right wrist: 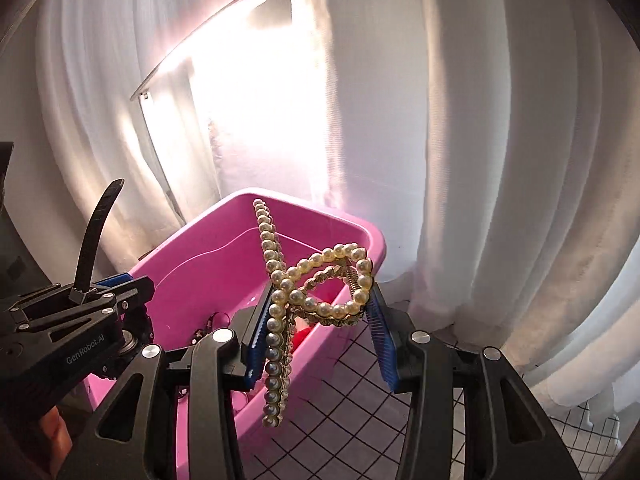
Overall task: Organize jewelry
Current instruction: 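Carry the watch and pearl clip over the pink tub with both tools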
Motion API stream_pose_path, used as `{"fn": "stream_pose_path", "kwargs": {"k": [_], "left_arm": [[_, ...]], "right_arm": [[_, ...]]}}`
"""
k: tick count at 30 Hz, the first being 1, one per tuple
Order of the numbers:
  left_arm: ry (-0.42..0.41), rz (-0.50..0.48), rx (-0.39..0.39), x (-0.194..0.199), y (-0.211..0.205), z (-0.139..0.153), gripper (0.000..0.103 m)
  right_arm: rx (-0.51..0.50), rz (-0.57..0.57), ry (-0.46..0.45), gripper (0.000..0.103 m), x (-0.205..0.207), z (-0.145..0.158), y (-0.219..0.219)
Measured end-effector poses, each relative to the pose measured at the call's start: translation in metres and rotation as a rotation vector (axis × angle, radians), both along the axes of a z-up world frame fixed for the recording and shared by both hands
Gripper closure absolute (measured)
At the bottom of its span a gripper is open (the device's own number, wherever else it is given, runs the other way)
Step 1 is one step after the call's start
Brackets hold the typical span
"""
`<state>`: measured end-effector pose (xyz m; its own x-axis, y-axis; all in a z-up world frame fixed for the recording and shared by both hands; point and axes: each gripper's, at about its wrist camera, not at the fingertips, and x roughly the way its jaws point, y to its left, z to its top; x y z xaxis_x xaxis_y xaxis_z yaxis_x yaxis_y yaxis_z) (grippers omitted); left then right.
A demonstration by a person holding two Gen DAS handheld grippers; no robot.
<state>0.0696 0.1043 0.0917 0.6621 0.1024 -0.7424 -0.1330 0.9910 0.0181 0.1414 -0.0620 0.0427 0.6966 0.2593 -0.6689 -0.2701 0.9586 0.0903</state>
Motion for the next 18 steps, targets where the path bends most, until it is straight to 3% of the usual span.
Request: {"fn": "stream_pose_path", "kwargs": {"k": [3, 8, 18], "left_arm": [[0.041, 0.033, -0.002, 0.007, 0.029, -0.033, 0.082], [0.094, 0.054, -0.014, 0.011, 0.054, -0.053, 0.082], [0.148, 0.054, -0.057, 0.019, 0.077, -0.075, 0.082]], "right_arm": [[-0.030, 0.041, 0.036, 0.060, 0.009, -0.015, 0.038], [-0.077, 0.050, 0.097, 0.060, 0.022, -0.037, 0.078], [-0.105, -0.003, 0.165, 0.057, 0.038, -0.054, 0.092]]}}
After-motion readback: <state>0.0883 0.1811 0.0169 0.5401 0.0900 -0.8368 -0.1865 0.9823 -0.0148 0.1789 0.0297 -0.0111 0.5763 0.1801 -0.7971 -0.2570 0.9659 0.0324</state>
